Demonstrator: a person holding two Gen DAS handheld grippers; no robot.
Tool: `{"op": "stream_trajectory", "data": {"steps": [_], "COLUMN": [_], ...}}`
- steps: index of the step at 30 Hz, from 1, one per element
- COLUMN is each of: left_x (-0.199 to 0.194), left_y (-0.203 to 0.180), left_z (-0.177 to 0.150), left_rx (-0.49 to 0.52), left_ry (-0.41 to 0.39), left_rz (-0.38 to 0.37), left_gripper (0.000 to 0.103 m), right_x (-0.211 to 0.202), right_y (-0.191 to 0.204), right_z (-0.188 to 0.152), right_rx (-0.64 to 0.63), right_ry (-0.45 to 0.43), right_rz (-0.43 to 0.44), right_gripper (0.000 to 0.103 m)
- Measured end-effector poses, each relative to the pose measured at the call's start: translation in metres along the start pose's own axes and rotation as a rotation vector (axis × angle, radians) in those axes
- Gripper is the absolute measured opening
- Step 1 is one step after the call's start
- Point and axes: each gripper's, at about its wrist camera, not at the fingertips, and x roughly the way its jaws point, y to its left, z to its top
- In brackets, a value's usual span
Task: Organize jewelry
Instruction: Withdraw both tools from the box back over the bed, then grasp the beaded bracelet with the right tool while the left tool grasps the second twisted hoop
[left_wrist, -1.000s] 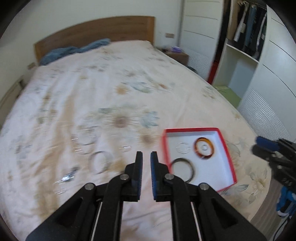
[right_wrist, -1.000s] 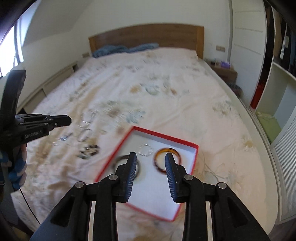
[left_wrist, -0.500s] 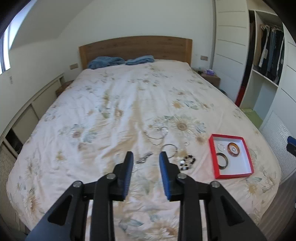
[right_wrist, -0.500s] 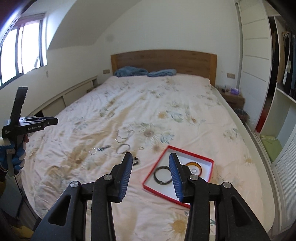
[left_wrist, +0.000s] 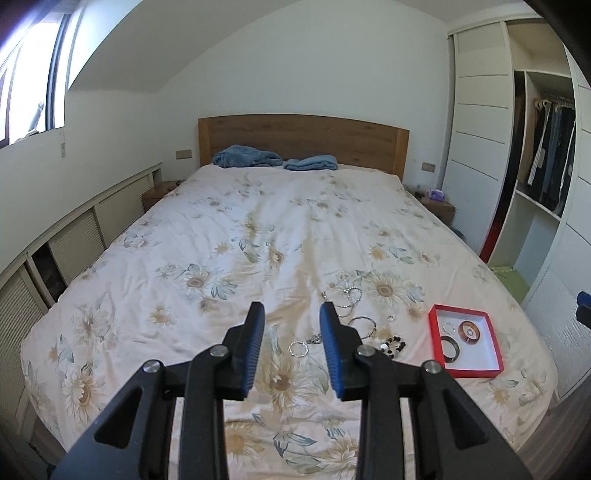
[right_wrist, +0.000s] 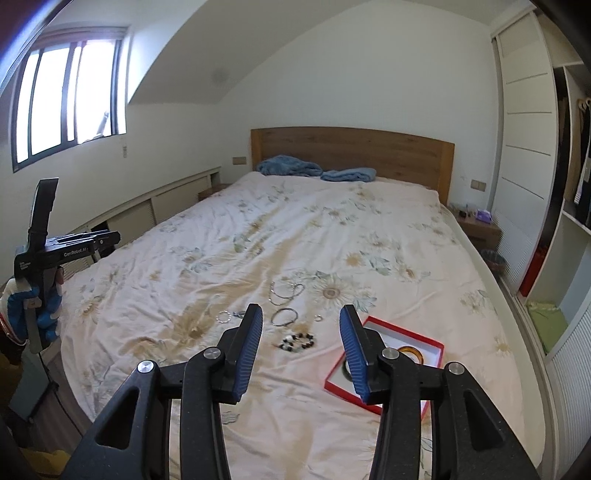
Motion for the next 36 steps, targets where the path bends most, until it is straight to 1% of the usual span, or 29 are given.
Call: {"op": "stream_trajectory", "data": {"steps": [3, 4, 5, 6, 7, 12, 21, 28, 36], "left_x": [-0.002, -0.001, 0.0, 0.003, 0.007, 0.048, 0.137, 0.202, 0.255], "left_y": [0.005, 0.006, 0.007, 0.008, 0.009, 0.014, 0.011, 0.001, 0.003], "left_z": [-0.005, -0.007, -0.01, -0.013, -0.016, -0.037, -0.069, -0.085, -0.097], "left_rx": [-0.004, -0.003, -0.005, -0.01, -0.015, -0.036, -0.053, -0.047, -0.044], "left_ry": [0.013, 0.018, 0.025, 0.034, 0.043, 0.11, 0.225, 0.314, 0.381], "left_rz": [0.002, 0.005, 0.007, 0.008, 0.009, 0.011, -0.006, -0.028, -0.022], "left_gripper": [0.029, 0.031, 0.035, 0.041, 0.044, 0.044, 0.044, 0.044, 0.044], "right_x": [0.001, 0.004, 0.009, 0.012, 0.017, 0.057, 0.147, 0.204, 0.258], "right_y": [0.006, 0.007, 0.009, 0.01, 0.012, 0.014, -0.005, -0.019, -0.026], "right_z": [-0.001, -0.002, -0.004, -0.006, -0.008, -0.02, -0.041, -0.058, -0.07], "right_rx": [-0.002, -0.001, 0.0, -0.003, -0.006, -0.002, 0.066, 0.109, 0.146], "right_ry": [-0.007, -0.006, -0.001, 0.006, 0.014, 0.073, 0.194, 0.27, 0.334], "right_rz": [0.013, 0.018, 0.021, 0.021, 0.021, 0.039, 0.058, 0.055, 0.071], "right_gripper": [0.044, 0.044, 0.044, 0.044, 0.044, 0.044, 0.044, 0.044, 0.044]}}
